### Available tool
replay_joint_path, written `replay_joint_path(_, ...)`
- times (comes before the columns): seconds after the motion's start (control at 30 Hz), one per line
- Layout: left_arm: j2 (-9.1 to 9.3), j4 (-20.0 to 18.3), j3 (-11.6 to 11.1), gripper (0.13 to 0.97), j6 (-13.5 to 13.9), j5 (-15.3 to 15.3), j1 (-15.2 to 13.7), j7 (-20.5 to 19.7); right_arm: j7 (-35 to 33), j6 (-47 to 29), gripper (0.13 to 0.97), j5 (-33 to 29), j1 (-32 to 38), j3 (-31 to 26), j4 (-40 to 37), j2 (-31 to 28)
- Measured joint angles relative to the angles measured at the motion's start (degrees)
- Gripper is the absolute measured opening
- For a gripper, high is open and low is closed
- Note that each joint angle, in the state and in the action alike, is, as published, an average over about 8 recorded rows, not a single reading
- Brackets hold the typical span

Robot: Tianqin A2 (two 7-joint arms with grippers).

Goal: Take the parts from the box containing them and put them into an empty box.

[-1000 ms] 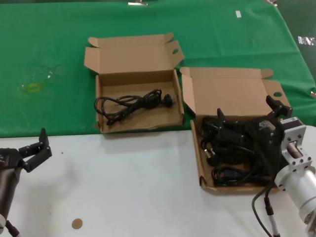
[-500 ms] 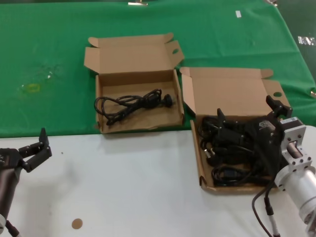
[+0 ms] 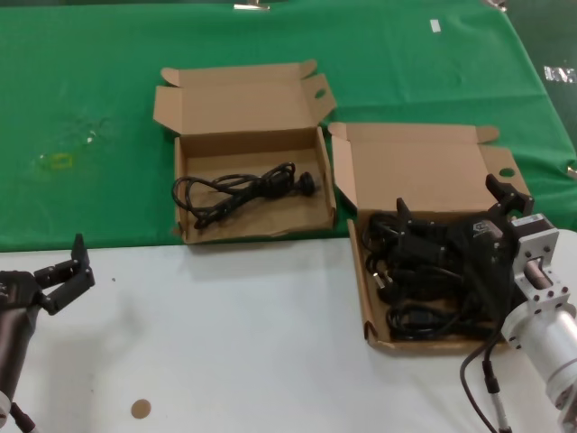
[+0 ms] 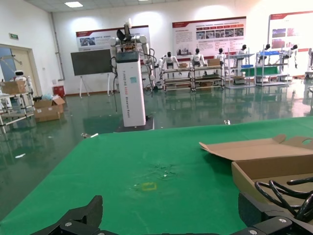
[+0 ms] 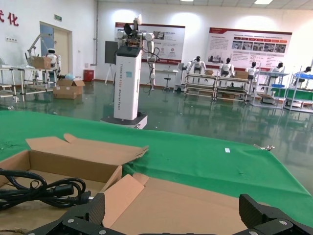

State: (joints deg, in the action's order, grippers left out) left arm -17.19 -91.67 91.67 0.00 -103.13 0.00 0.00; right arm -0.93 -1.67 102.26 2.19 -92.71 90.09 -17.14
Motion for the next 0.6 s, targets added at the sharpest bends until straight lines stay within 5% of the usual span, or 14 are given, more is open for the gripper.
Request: replay_joint_path(0.6, 0.0, 0.0, 0.0, 0.966, 0.0, 0.0, 0.0, 0.0, 0.0, 0.0, 0.966, 0.0, 0.0, 0.0, 0.0, 0.0)
